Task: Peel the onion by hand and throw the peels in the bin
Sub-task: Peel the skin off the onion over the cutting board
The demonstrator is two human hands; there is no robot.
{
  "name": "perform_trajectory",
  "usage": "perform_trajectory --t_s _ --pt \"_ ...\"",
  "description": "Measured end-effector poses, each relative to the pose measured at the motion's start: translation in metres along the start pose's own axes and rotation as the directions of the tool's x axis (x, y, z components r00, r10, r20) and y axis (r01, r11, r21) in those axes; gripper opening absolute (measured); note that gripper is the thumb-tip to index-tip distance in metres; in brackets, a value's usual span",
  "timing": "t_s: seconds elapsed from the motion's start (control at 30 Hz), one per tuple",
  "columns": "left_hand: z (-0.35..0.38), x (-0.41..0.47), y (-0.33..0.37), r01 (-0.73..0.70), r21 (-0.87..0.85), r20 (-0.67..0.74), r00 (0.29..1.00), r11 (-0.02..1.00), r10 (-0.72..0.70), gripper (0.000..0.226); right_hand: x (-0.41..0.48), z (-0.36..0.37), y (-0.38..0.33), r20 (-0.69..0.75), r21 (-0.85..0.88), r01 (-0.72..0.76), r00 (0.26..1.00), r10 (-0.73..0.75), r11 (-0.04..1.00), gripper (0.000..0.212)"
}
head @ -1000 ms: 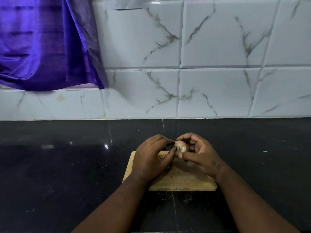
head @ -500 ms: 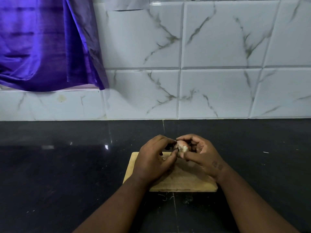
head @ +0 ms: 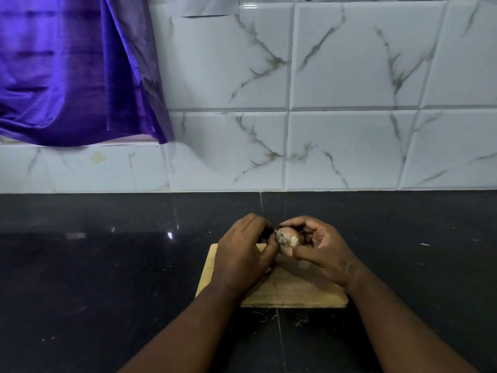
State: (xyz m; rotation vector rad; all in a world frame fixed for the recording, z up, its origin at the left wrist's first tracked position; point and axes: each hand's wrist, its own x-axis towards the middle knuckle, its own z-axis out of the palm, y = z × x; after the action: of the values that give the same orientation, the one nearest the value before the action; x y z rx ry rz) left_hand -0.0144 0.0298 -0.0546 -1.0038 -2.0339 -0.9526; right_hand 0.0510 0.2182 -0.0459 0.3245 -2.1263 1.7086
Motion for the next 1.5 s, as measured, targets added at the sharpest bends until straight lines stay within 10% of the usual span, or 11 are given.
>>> perform_trajectory --t_s 0.37,0.7,1.5 --pt "0.0015 -0.0003 -0.0023 0.150 0.123 0.257 0.950 0.981 -0.177 0.018 0.0015 -0.0037 -0.0046 -0.069 0.290 -0.035 0.996 0.057 0.956 0.043" --pt "0.0001 -0.0016 -0.0034 -0.007 0.014 -0.017 1.000 1.000 0.007 0.017 -0.0014 0.0026 -0.0037 0.001 0.253 -0.172 0.984 0.178 0.952 0.046" --pt "0.0024 -0.0006 -0.0047 -0.040 -0.116 -0.004 0.999 0.992 0.040 0.011 0.0014 0.0002 0.0000 -0.072 0.043 -0.087 0.993 0.090 0.995 0.030"
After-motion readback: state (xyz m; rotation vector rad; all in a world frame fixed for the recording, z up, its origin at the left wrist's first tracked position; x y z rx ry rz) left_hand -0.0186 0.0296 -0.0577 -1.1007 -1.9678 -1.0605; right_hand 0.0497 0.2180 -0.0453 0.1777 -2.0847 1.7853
